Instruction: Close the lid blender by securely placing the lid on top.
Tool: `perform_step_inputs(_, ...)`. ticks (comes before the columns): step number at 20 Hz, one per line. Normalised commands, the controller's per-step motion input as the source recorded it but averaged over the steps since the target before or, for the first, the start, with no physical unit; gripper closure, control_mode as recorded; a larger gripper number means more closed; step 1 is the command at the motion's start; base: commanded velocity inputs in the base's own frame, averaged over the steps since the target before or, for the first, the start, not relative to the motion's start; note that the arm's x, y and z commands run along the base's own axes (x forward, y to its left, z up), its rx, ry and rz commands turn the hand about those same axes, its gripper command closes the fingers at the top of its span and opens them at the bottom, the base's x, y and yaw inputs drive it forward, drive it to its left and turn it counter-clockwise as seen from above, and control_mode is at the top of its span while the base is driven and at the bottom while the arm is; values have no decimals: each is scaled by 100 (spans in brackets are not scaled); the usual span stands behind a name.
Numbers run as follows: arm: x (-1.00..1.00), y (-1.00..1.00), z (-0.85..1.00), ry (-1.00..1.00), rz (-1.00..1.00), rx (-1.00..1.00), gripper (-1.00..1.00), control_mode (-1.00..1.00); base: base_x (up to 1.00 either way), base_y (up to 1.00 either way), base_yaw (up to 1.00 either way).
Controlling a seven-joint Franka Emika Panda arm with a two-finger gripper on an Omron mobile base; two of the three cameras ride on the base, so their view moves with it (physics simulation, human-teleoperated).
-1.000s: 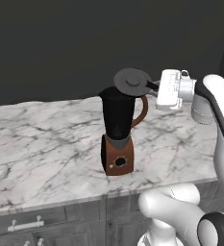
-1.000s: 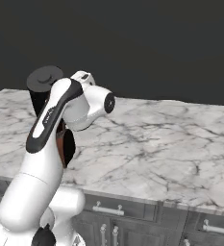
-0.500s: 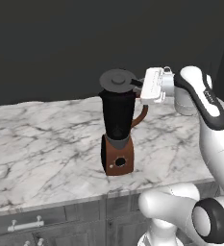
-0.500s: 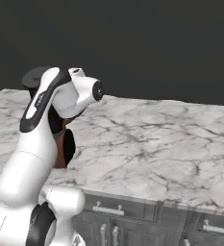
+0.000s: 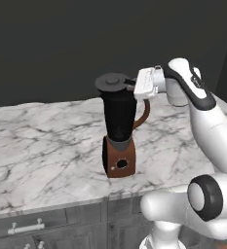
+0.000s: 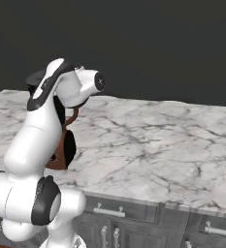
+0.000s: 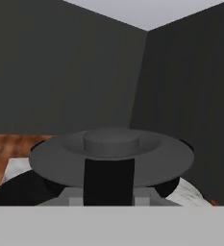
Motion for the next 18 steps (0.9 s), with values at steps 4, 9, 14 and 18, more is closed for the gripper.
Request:
perform_step_inputs(4,38,0,0,3,14,-4,100,-100,0,0,0)
perform_step_inputs(9,25,0,0,0,16,-7,100,-100,0,0,0)
perform_step_inputs(14,11,0,0,0,12,-11,100,-100,0,0,0)
perform_step_inputs(18,-3,0,-12,0,1,-21,100,-100,0,0,0)
